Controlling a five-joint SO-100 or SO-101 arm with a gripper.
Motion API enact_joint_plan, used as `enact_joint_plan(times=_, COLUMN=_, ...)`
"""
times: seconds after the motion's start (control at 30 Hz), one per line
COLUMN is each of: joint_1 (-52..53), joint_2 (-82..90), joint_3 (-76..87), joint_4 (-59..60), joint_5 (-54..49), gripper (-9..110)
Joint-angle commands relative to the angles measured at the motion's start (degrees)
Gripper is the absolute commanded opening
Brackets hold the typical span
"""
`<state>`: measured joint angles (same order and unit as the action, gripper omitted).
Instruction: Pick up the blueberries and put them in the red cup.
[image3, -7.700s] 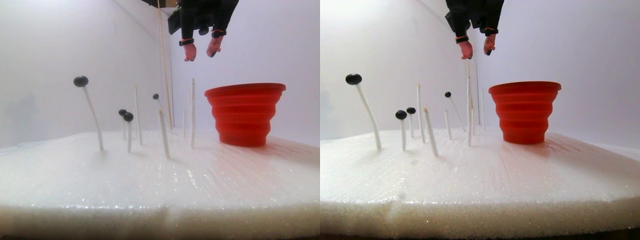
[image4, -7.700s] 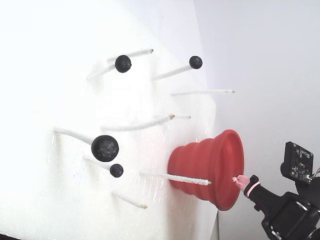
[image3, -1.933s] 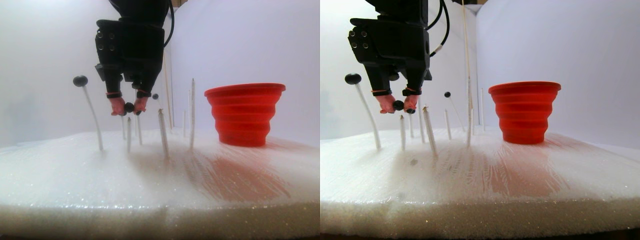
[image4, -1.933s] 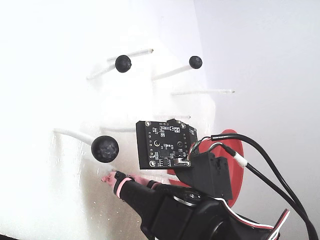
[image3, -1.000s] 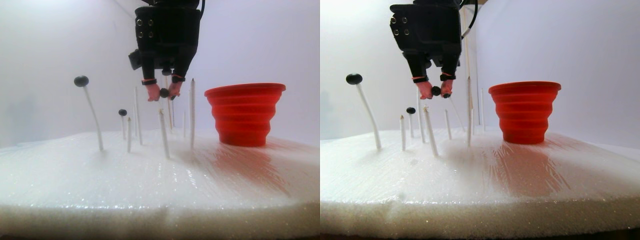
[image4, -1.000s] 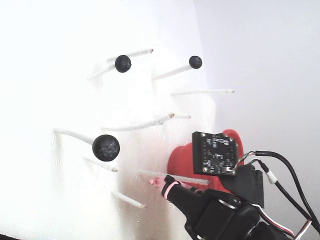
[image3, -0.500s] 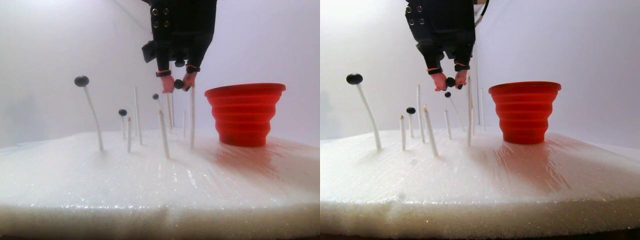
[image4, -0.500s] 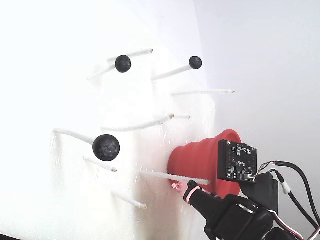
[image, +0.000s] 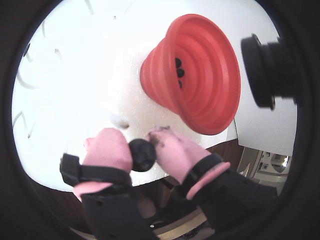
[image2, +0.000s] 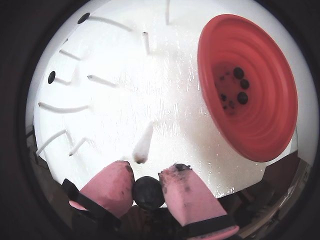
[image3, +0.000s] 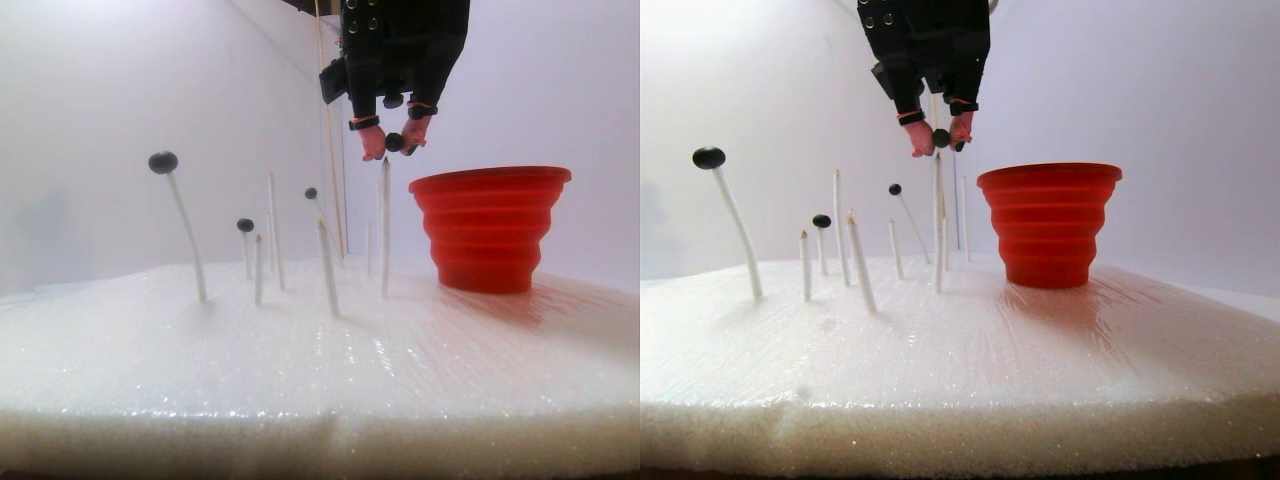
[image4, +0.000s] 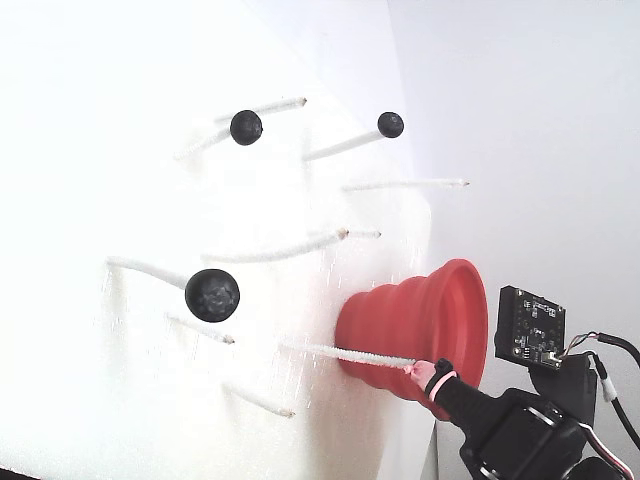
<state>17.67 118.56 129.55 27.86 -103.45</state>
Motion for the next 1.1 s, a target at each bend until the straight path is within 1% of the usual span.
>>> enact_joint_plan(times=0.0, joint_1=1.67, joint_2=4.22, joint_3=-7.56, joint_4=0.0, joint_5=-0.53, gripper=10)
enact_joint_plan(times=0.37, joint_1=4.92, joint_2=1.41, joint_3=-11.07, joint_4=-0.97, joint_5=-1.14, gripper=10)
enact_joint_plan(times=1.07, joint_1=9.23, joint_2=-9.67, joint_3=-17.84, joint_4=-7.56, joint_5=-2.11, gripper=10)
